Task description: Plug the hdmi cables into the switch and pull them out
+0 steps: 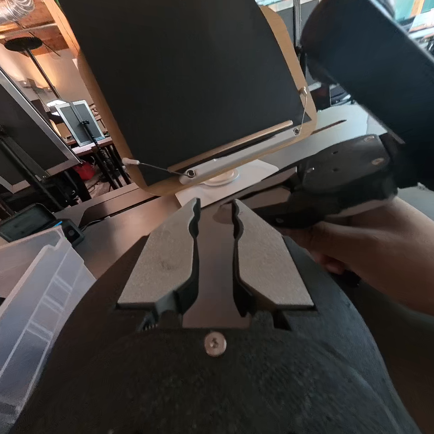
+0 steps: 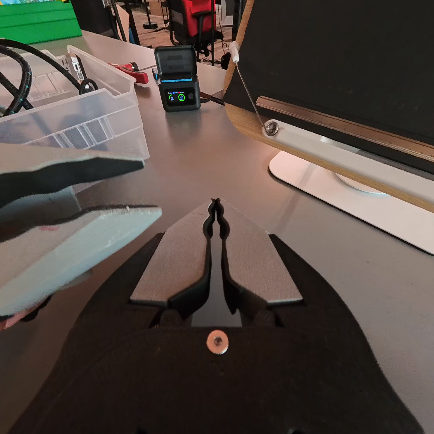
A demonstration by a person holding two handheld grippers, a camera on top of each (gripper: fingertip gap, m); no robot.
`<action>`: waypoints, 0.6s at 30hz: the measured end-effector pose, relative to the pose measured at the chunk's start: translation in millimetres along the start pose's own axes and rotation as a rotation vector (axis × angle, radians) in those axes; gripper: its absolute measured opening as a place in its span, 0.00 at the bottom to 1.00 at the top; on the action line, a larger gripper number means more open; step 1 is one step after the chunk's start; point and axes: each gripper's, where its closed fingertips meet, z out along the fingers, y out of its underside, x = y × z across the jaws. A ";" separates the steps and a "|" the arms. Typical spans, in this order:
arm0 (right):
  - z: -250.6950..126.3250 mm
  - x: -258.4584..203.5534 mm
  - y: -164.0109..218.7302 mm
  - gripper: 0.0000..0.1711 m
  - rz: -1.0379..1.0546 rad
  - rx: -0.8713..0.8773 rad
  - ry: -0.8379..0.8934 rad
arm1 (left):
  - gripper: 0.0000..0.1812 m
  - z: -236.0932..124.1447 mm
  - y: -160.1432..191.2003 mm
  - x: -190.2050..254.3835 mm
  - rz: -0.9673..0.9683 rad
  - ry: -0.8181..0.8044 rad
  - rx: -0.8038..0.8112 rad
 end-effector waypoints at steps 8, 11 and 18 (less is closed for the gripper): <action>-1.7 -0.5 -0.4 0.00 -0.002 0.006 0.005 | 0.15 -19.6 12.8 7.6 0.061 -0.025 -0.037; -1.8 0.0 -0.4 0.00 0.005 0.007 0.003 | 0.16 -31.3 13.3 3.3 0.040 -0.052 -0.037; -2.6 0.6 -0.9 0.00 0.012 0.012 0.002 | 0.21 -68.8 18.3 11.4 -0.195 0.012 -0.069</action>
